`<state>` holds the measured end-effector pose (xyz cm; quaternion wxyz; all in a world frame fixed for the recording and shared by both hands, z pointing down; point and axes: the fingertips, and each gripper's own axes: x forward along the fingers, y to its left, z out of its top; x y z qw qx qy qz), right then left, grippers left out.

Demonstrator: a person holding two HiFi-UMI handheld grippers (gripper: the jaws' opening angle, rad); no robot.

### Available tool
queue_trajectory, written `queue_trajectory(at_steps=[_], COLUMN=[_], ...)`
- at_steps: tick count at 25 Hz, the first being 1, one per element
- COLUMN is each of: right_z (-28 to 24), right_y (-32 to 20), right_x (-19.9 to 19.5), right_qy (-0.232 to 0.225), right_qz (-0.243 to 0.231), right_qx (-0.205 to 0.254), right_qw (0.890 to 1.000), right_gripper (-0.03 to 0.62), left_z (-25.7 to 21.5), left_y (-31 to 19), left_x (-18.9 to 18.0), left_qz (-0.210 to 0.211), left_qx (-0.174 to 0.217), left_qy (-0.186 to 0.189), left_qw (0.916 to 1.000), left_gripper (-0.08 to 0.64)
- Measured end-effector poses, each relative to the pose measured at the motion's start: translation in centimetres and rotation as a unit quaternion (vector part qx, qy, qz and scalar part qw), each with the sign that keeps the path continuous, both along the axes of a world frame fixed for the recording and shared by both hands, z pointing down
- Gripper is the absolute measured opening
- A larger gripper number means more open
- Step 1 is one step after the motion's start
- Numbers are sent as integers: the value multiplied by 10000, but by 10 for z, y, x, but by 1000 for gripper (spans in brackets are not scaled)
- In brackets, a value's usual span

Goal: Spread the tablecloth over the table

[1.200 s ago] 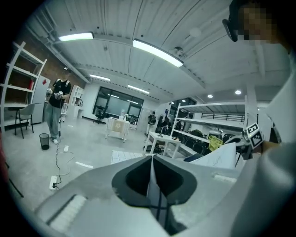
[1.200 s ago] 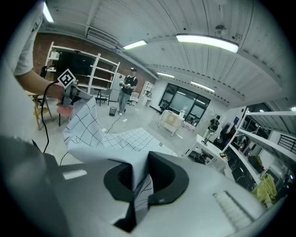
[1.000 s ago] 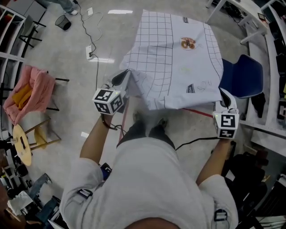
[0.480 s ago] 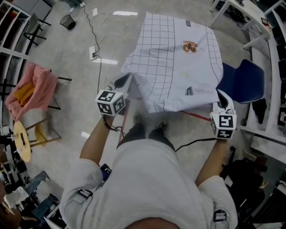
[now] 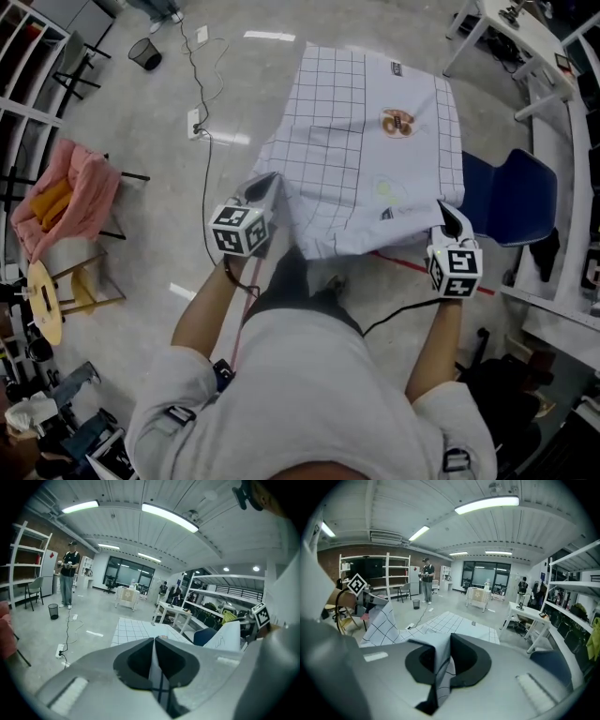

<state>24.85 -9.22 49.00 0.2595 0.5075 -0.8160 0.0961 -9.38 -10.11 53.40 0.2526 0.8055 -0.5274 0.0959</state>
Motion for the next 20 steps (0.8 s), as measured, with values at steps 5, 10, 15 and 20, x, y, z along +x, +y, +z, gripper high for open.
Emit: queue_trajectory(at_steps=[5,10,15,20], right_z=[38,42,-149,-208], right_y=[-75,-173,-223,-194], right_x=[-17,4,60,73], right_qy=[-250,-84,29,-190], right_qz=[225,1242,1928,2100], right_qx=[-402,-734,1351,2141], right_qw=[9986,9895,9719,9538], right_gripper=[8,8,8,8], left_z=[45,14,-358,-448], left_y=[-86,-228,-336,-299], left_x=[-4,-27,-61,-111], left_qz=[135,-2,132,-216], left_qx=[-485,-652,2932,4143], left_qy=[49,61,367,70], left_qw=[9987,9979,9553,9098], left_gripper=[23,23,23,23])
